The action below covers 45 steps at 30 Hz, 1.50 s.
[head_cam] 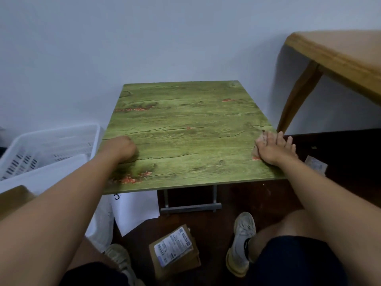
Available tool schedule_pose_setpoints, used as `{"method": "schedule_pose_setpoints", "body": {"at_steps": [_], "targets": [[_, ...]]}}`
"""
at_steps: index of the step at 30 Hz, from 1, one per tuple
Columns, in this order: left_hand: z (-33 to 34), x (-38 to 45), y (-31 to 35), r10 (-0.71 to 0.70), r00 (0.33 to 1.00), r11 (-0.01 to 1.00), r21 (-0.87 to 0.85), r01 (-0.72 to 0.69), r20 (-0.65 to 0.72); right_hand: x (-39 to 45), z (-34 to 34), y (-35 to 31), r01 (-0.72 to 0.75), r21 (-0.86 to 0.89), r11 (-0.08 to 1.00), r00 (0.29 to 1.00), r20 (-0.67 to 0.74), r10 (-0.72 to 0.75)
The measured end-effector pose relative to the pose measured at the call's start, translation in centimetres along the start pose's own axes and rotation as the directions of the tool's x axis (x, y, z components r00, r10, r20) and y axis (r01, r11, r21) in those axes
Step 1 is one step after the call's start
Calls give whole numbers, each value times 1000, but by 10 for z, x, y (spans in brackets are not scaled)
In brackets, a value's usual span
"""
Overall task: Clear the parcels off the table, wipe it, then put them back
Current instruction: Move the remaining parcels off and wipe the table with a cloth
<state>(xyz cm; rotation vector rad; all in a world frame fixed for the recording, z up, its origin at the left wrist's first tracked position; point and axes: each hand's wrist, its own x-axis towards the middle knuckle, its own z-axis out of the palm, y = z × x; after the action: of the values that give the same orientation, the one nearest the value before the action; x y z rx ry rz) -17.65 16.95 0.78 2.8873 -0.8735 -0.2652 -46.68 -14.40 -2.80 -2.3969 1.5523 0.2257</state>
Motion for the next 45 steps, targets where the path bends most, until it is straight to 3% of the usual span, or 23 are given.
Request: {"method": "schedule_pose_setpoints", "body": {"at_steps": [5, 9, 14, 19, 22, 25, 29, 36, 41, 45], "targets": [[0, -2, -11, -25, 999, 999, -45, 26, 23, -34, 22, -86, 168, -11, 986, 986, 7, -168], [5, -2, -25, 3, 1000, 962, -271, 3, 20, -79, 46, -176, 387, -38, 921, 922, 26, -386], [9, -14, -43, -95, 993, 809, -587, 34, -73, -141, 74, -268, 616, -64, 785, 786, 123, -606], [10, -30, -40, -211, 969, 726, -685, 66, -131, -174, 92, -284, 734, -98, 672, 677, 181, -714], [10, -34, -34, -189, 973, 794, -604, 71, -133, -172, 88, -259, 759, -127, 638, 650, 184, -737], [16, -37, -21, -158, 976, 869, -491, 66, -147, -156, 77, -223, 739, -137, 660, 674, 182, -716], [25, -38, 8, -107, 974, 905, -425, 12, -201, -120, 58, -155, 642, -119, 758, 767, 117, -631], [37, -34, 56, 32, 978, 939, -328, -99, -204, -62, 22, -16, 314, -74, 947, 950, 33, -312], [38, -31, 63, 68, 994, 960, -265, -87, -80, -50, 7, 53, 118, -30, 993, 993, 1, -118], [30, -32, 56, 64, 997, 940, -332, -78, -53, -54, 12, 44, 59, -14, 998, 998, -14, -59]]}}
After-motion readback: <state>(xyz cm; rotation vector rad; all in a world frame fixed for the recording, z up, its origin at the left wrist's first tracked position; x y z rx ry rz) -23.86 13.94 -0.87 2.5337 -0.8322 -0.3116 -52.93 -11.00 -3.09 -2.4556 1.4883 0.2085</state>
